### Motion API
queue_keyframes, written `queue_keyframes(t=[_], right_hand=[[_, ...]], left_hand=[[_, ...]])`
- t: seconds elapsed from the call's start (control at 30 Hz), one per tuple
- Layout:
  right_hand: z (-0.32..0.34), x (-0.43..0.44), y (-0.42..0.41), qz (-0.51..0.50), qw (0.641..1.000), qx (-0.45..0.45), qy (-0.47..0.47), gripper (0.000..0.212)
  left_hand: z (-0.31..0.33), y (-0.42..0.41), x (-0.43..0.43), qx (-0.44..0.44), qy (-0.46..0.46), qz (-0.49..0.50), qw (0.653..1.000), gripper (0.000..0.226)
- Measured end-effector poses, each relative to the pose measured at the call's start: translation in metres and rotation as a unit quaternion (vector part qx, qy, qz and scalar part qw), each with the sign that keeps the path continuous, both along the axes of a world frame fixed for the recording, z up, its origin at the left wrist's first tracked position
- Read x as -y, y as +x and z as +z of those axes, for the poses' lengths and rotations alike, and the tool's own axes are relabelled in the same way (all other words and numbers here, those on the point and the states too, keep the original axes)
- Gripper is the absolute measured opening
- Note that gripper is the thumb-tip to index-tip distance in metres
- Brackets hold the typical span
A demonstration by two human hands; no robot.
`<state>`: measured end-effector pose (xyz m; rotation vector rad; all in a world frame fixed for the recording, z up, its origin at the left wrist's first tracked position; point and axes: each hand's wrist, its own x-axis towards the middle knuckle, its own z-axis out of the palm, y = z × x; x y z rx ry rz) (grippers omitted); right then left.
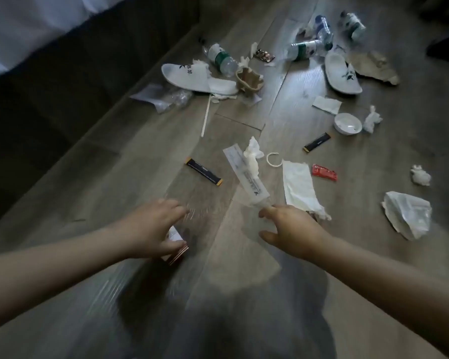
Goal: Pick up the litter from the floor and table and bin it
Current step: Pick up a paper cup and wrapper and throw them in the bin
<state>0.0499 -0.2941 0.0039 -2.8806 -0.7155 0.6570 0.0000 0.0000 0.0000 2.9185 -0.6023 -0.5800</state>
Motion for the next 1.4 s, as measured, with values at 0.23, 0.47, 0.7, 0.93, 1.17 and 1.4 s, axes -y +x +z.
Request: queue_keyframes(t=[0.23,0.47,0.7,0.93,1.17,1.4], right_hand=[[0.010,-0.004,-0.015,-0.014,1.000,-0.002,0.016,0.047],[0.004,0.004,-0.031,-0.014,1.000,-0.017,0.014,0.047],[0.004,0.010,-0.035,-0.024,0.999,-0.022,0.016,0.049],[0.001,0.021,-0.035,-0.025,0.999,-0.029,0.006,0.051],[-0.006,0.033,-0.029,-0.046,0.998,-0.043,0.004,0.052],[-0.013,0.051,-0.013,-0.100,0.995,-0.014,-0.008,0.048]], left_hand=[[-0.001,-0.004,-0.013,-0.021,0.011,-0.030,0.999,0.090],[-0.012,-0.001,-0.012,-0.031,0.042,-0.081,0.995,0.098],[-0.025,-0.001,-0.006,-0.051,0.099,-0.123,0.986,0.090],[-0.035,0.003,-0.004,-0.045,0.136,-0.133,0.981,0.083],[-0.039,0.007,-0.002,-0.050,0.148,-0.127,0.980,0.067],[-0.036,0.019,0.011,-0.038,0.073,-0.075,0.994,0.056]])
